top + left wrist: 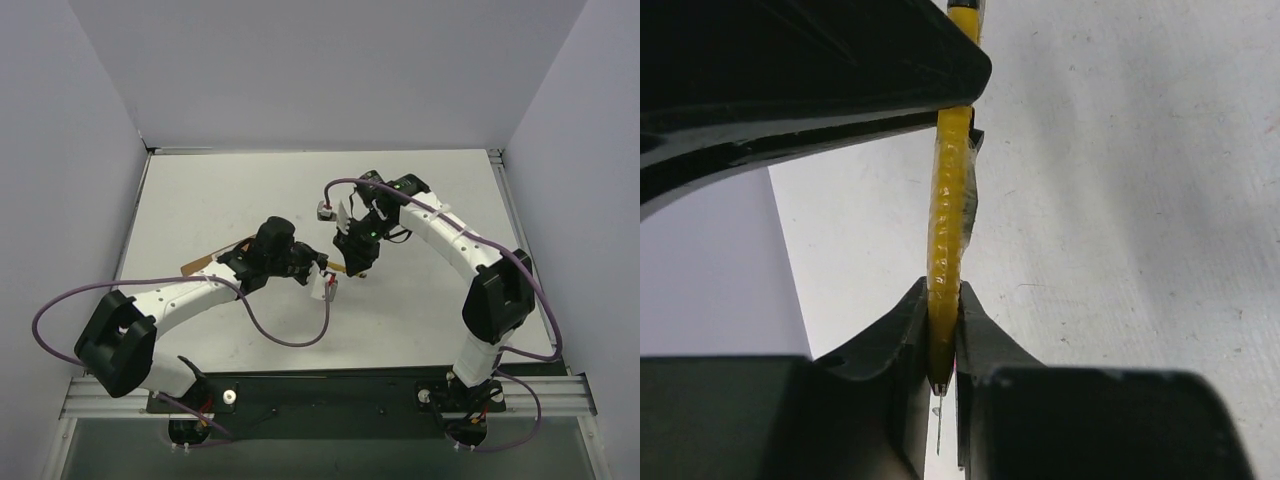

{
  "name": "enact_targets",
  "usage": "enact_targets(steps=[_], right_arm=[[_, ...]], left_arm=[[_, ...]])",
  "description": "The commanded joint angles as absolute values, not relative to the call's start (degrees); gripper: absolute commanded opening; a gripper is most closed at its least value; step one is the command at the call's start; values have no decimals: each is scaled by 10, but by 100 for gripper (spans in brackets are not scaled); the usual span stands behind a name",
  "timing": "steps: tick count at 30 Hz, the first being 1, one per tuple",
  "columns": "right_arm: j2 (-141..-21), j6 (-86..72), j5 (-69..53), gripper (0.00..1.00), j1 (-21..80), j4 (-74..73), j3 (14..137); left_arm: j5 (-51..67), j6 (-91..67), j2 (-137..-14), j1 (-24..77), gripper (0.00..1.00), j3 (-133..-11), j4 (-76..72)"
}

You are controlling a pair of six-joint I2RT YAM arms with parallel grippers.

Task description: Unpack the express box

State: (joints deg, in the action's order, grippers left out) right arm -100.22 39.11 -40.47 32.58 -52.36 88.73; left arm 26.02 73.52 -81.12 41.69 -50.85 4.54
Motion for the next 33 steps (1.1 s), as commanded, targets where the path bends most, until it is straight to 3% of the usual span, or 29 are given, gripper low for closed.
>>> enact_targets(steps=[1, 4, 7, 11, 17, 25, 33], right_arm=[[-1004, 351, -418, 20, 322, -547, 924], [-979, 314, -481, 52, 248, -541, 996], [-973, 274, -528, 63, 166, -531, 1055], [-925, 334, -590, 64, 116, -523, 1040], [-833, 387, -580, 63, 145, -463, 916], [-803, 305, -534, 63, 221, -364, 876], [-805, 212, -516, 62, 208, -251, 871]], left_arm=[[222, 693, -798, 417, 0, -533, 17], [233, 576, -773, 412, 0, -571, 69], [257, 451, -756, 400, 0, -605, 76], [352, 289, -763, 366, 0, -662, 107], [451, 201, -773, 318, 0, -669, 69], [525, 193, -795, 302, 0, -698, 71], [594, 144, -829, 283, 0, -724, 52]])
